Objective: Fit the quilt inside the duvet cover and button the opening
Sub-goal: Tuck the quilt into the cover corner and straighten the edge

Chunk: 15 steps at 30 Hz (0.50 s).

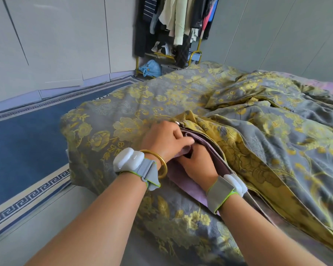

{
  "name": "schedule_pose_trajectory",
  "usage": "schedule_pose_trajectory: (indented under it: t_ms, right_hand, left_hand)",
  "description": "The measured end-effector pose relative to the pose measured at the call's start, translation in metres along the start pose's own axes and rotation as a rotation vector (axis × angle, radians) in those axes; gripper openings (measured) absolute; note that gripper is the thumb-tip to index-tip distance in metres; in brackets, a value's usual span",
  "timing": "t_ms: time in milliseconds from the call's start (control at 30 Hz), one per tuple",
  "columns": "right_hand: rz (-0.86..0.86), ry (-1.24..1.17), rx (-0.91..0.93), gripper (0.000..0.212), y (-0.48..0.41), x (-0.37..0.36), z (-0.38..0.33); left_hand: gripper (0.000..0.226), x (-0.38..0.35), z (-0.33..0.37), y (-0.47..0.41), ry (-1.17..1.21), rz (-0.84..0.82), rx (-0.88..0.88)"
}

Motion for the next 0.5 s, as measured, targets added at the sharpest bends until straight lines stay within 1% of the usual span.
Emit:
schedule_pose_trajectory:
  t_ms: [67,133,200,233,300,367,433,500]
  right_hand:
    - [-0.012,-0.133,0.040,0.030,0.011,-0.003,0.001]
    - [-0.035,-0.263,0.045,0.038,0.014,0.002,0.006]
    - [-0.085,-0.322,0.001,0.048,0.015,-0.001,0.010]
    - [-0.110,-0.363,-0.006,0.052,0.016,-0.002,0.011]
    - [-0.136,-0.414,-0.061,0.054,0.017,-0.006,0.017]
    - [-0.117,-0.376,-0.062,0.046,0.015,-0.006,0.020]
    - [-0.100,-0.183,-0.021,0.040,0.008,-0.006,0.025]
    - [-0.110,-0.038,-0.063,0.057,0.003,-0.006,0.034]
  left_hand:
    - [0.033,-0.017,0.002,0.005,-0.115,-0.104,-0.041]
    - [0.044,-0.028,-0.003,0.007,-0.247,-0.157,-0.077]
    - [0.045,-0.030,-0.009,0.005,-0.326,-0.126,-0.092]
    - [0.042,-0.030,-0.011,0.004,-0.369,-0.095,-0.107]
    - [0.027,-0.031,-0.013,0.003,-0.418,-0.042,-0.137]
    - [0.015,-0.028,-0.018,0.003,-0.403,-0.002,-0.107]
    - [0.012,-0.023,-0.028,0.001,-0.307,-0.011,-0.018]
    - [0.008,-0.013,-0.041,-0.004,-0.180,-0.004,0.078]
Point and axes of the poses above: each hand's wrist, its own y-axis away from the middle knuckle, its own x-axis out of the back of the hand, z = x × y, the point moved 9 cm from there along -y, towards the middle knuckle, and after that the axes turned 4 degrees about z, right-handed, at the moved point
